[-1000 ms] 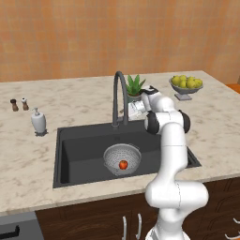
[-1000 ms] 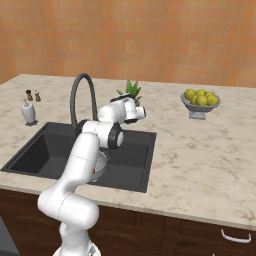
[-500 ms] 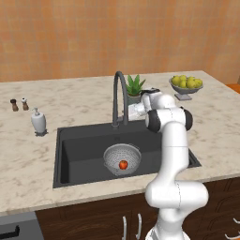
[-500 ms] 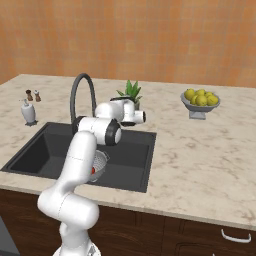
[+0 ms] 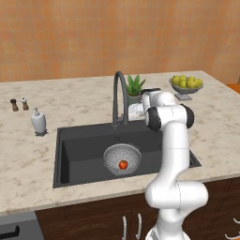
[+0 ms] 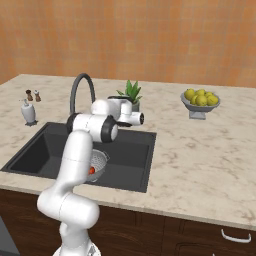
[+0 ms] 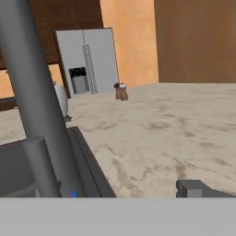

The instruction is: Put the colander in the sink, put the apple in the colander, and turn on the sink faucet and pour water over the colander.

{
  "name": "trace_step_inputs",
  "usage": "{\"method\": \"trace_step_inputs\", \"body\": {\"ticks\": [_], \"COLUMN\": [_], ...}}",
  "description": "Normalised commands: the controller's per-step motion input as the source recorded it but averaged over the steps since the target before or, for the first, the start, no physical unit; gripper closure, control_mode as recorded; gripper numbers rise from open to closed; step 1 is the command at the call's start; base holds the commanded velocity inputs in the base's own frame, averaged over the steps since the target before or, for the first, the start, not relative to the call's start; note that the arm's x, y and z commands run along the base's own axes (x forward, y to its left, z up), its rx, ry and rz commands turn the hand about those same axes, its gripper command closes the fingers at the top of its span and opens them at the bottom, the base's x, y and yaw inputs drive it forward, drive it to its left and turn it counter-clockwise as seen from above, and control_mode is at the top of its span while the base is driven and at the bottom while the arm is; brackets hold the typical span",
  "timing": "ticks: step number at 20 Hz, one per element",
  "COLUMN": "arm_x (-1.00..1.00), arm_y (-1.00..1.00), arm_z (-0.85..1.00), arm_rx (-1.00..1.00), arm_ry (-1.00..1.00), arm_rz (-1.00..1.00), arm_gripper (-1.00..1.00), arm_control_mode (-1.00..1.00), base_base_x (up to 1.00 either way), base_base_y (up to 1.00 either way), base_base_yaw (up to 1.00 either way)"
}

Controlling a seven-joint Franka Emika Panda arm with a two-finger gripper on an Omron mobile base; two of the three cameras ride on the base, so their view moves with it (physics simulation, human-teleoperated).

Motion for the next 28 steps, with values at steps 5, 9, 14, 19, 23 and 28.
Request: {"method": "trace_step_inputs", "body": {"ticks": [5,9,14,19,23,28], "arm_x": [0.19,0.09,0.22,0.03,0.00,0.00], "arm_y": [0.00,0.01,0.01,0.00,0.00,0.00], "arm_z": [0.03,0.00,0.00,0.00,0.00,0.00], "arm_rx": [0.00,0.00,0.00,0.00,0.00,0.00], "arm_ry": [0.00,0.00,0.00,0.00,0.00,0.00], "arm_rz": [-0.10,-0.12,-0.12,-0.03,0.00,0.00], "arm_gripper": [-1.00,-1.00,1.00,1.00,1.00,1.00], "arm_control_mode": [-1.00,-1.00,-1.00,-1.00,-1.00,-1.00], "base_base_x": [0.00,0.00,0.00,0.00,0.00,0.00], "base_base_y": [0.00,0.00,0.00,0.00,0.00,0.00], "base_base_yaw": [0.00,0.00,0.00,0.00,0.00,0.00]}}
